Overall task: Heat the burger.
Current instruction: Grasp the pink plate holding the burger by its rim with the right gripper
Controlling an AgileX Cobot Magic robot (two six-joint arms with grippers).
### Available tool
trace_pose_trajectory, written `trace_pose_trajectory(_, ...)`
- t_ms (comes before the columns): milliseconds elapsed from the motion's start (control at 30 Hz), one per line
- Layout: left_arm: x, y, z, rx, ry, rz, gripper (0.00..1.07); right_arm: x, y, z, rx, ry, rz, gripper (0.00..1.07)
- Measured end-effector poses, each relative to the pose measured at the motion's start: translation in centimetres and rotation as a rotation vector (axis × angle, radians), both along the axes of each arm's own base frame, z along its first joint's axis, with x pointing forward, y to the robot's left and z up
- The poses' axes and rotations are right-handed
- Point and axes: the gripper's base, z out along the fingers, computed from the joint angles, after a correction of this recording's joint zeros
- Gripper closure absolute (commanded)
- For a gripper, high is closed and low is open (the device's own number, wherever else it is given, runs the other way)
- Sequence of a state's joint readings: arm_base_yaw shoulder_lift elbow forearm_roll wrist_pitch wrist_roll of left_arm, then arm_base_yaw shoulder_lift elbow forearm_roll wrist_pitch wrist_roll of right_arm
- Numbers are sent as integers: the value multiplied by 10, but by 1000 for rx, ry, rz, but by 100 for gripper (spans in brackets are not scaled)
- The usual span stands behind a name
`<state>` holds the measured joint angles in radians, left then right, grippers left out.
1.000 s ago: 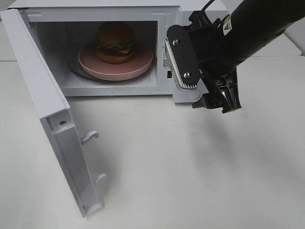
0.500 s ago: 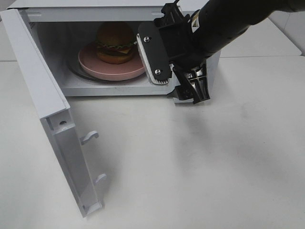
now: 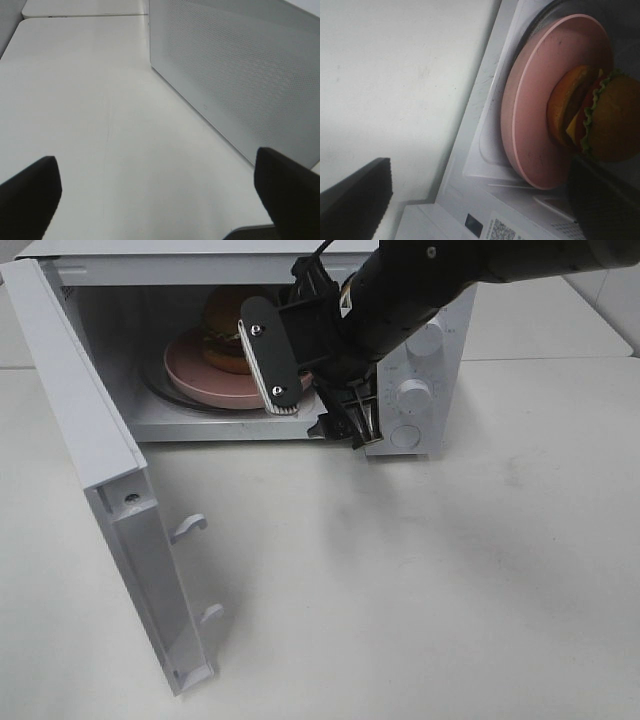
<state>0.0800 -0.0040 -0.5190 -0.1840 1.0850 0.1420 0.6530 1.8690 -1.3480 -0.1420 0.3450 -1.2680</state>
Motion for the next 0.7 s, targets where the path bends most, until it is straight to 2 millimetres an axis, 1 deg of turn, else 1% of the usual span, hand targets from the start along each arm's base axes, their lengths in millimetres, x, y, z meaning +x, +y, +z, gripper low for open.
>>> trace_pose_trajectory(133,0,0,0,0,0,0,6,7,6,-5,7,3,-8,18)
trace_pose_trajectory(167,0,0,0,0,0,0,6,12,9,-10,5,7,-10,18)
trace_pose_trajectory(200,0,0,0,0,0,0,6,12,9,-10,5,7,-10,18)
trace_pose_trajectory(233,0,0,0,0,0,0,6,17,13,-14,8,8,-12,18)
trace_pose_trajectory(300,0,0,0,0,0,0,6,20,15,-16,9,9,-15,19)
trace_pose_trajectory(500,0,0,0,0,0,0,6,36,28,-28,20,11,-27,19)
trace_pose_trajectory(633,0,0,0,0,0,0,6,42,32,-34,23,14,-32,20)
trace_pose_trajectory(700,0,0,0,0,0,0,6,51,39,-39,41,18,-52,20)
